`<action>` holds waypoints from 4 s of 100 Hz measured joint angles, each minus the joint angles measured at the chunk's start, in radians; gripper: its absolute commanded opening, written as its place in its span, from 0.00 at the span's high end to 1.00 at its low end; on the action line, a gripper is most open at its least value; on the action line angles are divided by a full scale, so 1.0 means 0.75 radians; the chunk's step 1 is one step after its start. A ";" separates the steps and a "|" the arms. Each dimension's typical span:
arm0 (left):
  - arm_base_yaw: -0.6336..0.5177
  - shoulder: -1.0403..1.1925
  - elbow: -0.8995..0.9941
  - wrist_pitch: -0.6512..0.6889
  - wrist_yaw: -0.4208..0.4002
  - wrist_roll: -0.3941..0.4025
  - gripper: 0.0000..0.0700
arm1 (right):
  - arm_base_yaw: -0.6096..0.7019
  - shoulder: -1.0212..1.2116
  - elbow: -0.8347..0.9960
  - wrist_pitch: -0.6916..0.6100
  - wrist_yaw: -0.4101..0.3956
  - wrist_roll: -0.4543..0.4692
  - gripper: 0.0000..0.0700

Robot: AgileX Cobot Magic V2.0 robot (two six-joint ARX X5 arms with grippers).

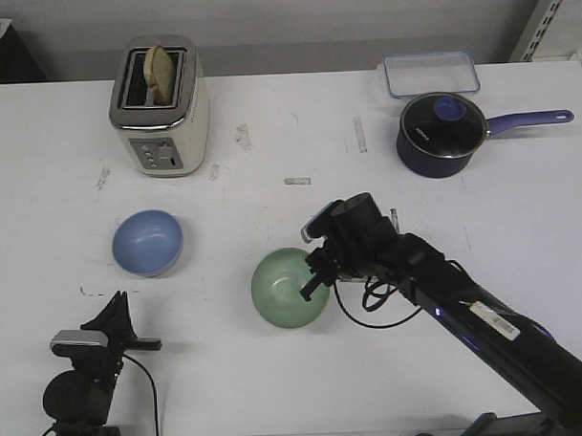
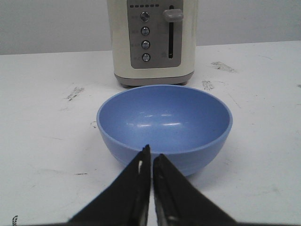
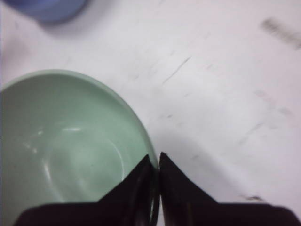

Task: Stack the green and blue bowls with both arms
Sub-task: 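Grasp the green bowl rim and slide it toward the table center, then release the green bowl and retract the right gripper to rest, then reach the left gripper to the rim of the light blue bowl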

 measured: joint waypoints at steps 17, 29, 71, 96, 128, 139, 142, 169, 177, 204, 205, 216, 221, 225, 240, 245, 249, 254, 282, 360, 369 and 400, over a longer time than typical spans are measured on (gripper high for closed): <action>0.000 0.000 0.000 -0.003 0.000 0.000 1.00 | 0.048 0.145 0.000 0.005 0.006 0.000 1.00; 0.000 0.000 0.000 -0.003 0.000 0.000 1.00 | 0.049 0.217 -0.001 0.007 0.009 -0.001 1.00; 0.000 0.000 0.000 0.000 0.000 0.000 1.00 | 0.046 0.227 -0.001 0.009 0.033 -0.001 0.22; 0.000 0.000 0.000 0.002 0.000 0.000 1.00 | 0.021 0.130 0.076 -0.007 0.109 0.000 0.36; 0.000 0.000 0.000 0.002 0.000 0.000 1.00 | -0.214 -0.251 0.094 -0.044 0.320 0.001 1.00; 0.000 0.000 0.000 0.002 0.000 0.000 1.00 | -0.360 -0.377 0.084 -0.073 0.364 -0.001 1.00; 0.000 0.000 0.000 0.002 0.000 0.000 1.00 | -0.402 -0.415 0.073 -0.073 0.374 -0.001 1.00; 0.000 0.000 0.000 0.002 0.000 0.000 1.00 | -0.779 -0.781 -0.273 -0.072 0.375 -0.061 1.00; 0.000 0.000 0.000 0.002 0.000 0.000 1.00 | -0.840 -0.919 -0.428 -0.063 0.373 -0.071 1.00; 0.000 0.000 0.000 0.002 -0.001 0.000 1.00 | -0.864 -1.458 -0.860 0.009 0.279 -0.074 1.00; 0.000 0.000 0.000 0.002 0.000 0.000 1.00 | -0.864 -1.477 -0.867 0.009 0.276 -0.074 1.00; 0.000 0.000 0.000 0.002 0.000 0.000 1.00 | -0.863 -1.660 -0.894 0.038 0.267 -0.079 1.00; 0.000 0.000 0.000 0.004 0.000 0.000 1.00 | -0.863 -1.726 -0.893 0.075 0.266 -0.081 1.00; 0.000 0.000 0.000 0.012 0.000 -0.001 1.00 | -0.863 -1.759 -0.892 0.089 0.266 -0.081 1.00; 0.000 0.000 0.011 0.138 0.000 -0.038 1.00 | -0.862 -1.781 -0.892 0.070 0.267 -0.081 1.00; 0.000 0.000 0.045 0.151 0.000 -0.047 1.00 | -0.860 -1.781 -0.892 0.063 0.267 -0.081 1.00; 0.000 0.005 0.094 0.141 0.000 -0.049 1.00 | -0.854 -1.781 -0.892 0.064 0.267 -0.081 1.00; 0.000 0.021 0.175 0.129 0.000 -0.048 1.00 | -0.847 -1.781 -0.892 0.064 0.267 -0.081 1.00; 0.032 0.425 0.744 -0.011 -0.071 -0.016 1.00 | -0.798 -1.775 -0.902 0.074 0.268 -0.081 1.00; 0.328 1.463 1.293 -0.636 0.258 0.000 0.29 | -0.790 -1.753 -0.910 0.078 0.268 -0.081 1.00; 0.328 1.548 1.293 -0.658 0.258 -0.001 0.23 | -0.790 -1.753 -0.910 0.078 0.268 -0.081 1.00; 0.328 1.877 1.293 -0.655 0.259 -0.069 0.23 | -0.790 -1.753 -0.910 0.078 0.268 -0.081 1.00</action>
